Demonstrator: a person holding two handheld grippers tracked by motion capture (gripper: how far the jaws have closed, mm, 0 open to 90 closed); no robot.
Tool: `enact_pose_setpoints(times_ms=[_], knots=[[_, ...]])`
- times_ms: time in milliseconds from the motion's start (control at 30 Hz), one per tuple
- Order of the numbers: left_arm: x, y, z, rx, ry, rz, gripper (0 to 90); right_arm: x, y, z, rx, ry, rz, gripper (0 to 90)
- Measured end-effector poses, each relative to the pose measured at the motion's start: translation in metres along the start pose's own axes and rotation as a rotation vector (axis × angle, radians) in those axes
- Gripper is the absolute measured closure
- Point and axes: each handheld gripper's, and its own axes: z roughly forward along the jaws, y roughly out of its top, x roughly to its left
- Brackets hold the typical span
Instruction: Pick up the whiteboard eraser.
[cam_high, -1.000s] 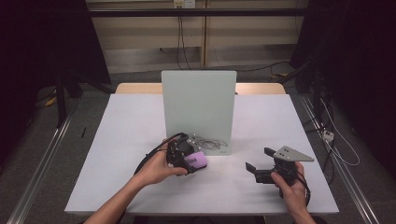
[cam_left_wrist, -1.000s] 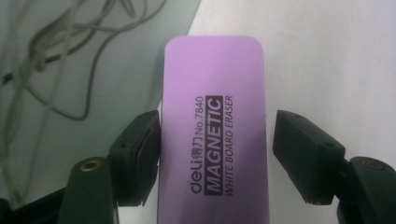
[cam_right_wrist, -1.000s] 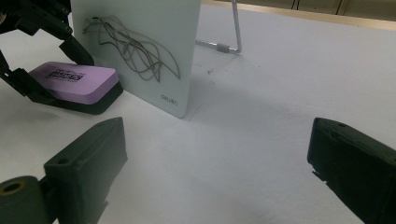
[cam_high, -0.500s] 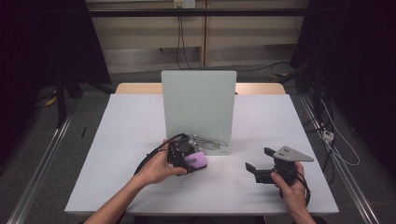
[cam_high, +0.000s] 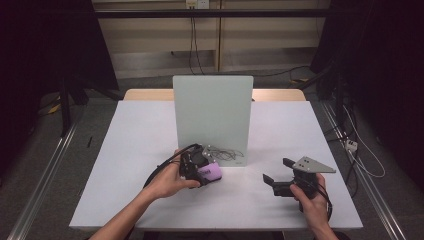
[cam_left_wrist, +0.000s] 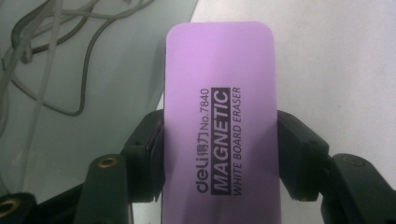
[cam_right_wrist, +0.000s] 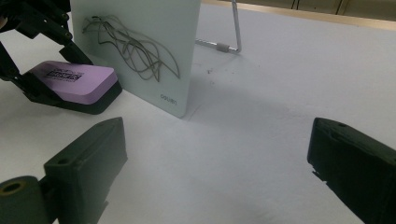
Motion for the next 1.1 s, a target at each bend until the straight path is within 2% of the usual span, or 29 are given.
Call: enact_pose_setpoints(times_ms=[33, 100, 200, 267, 367, 400, 433, 567, 667, 767, 833, 900, 933, 967, 1000, 1067, 1100], knots=[[-0.001, 0.000, 0.001, -0.009, -0.018, -0.007, 40.9, 0.000, 0.000, 0.000, -0.001, 0.001, 0.001, 4.4], [-0.003, 0.000, 0.001, -0.013, 0.007, -0.005, 40.9, 0.000, 0.000, 0.000, 0.000, 0.002, -0.001, 4.4], [-0.005, 0.001, 0.002, -0.023, 0.011, -0.008, 40.9, 0.000, 0.000, 0.000, -0.002, 0.006, -0.003, 4.4], [-0.005, 0.001, 0.000, -0.023, 0.006, 0.005, 40.9, 0.000, 0.000, 0.000, -0.001, 0.007, -0.002, 4.4], [-0.005, -0.001, -0.003, -0.053, 0.015, -0.016, 40.9, 0.000, 0.000, 0.000, -0.001, 0.008, -0.002, 4.4], [-0.005, -0.001, -0.004, -0.053, 0.046, -0.016, 41.0, 0.000, 0.000, 0.000, -0.003, 0.008, -0.004, 4.3], [-0.004, -0.003, -0.006, -0.072, 0.018, -0.028, 40.9, 0.000, 0.000, 0.000, -0.003, 0.007, -0.005, 4.4], [-0.001, -0.008, -0.013, -0.129, 0.027, -0.050, 41.0, 0.000, 0.001, 0.001, -0.002, 0.009, -0.001, 4.4], [0.000, -0.011, -0.019, -0.163, 0.041, -0.048, 40.9, -0.001, 0.001, 0.002, -0.005, 0.009, 0.005, 4.4], [0.000, -0.015, -0.025, -0.212, 0.046, -0.072, 40.9, -0.001, 0.001, 0.004, -0.003, 0.009, 0.016, 4.4], [0.002, -0.018, -0.030, -0.221, 0.064, -0.060, 41.0, -0.002, 0.001, 0.005, 0.001, 0.009, 0.016, 4.4], [0.003, -0.019, -0.034, -0.247, 0.064, -0.075, 41.0, -0.001, 0.001, 0.006, 0.005, 0.012, 0.013, 4.4], [0.003, -0.020, -0.035, -0.280, 0.067, -0.103, 40.9, 0.000, 0.002, 0.005, 0.004, 0.011, 0.010, 4.4], [0.004, -0.021, -0.038, -0.276, 0.066, -0.093, 41.0, 0.000, 0.001, 0.005, 0.002, 0.011, 0.006, 4.4], [0.005, -0.021, -0.040, -0.289, 0.065, -0.099, 41.0, 0.000, 0.001, 0.005, 0.002, 0.011, 0.007, 4.4], [0.005, -0.023, -0.043, -0.316, 0.081, -0.108, 41.0, 0.000, 0.001, 0.004, 0.004, 0.009, 0.010, 4.4], [0.005, -0.023, -0.045, -0.307, 0.110, -0.111, 41.0, 0.000, 0.001, 0.004, 0.004, 0.009, 0.010, 4.3]])
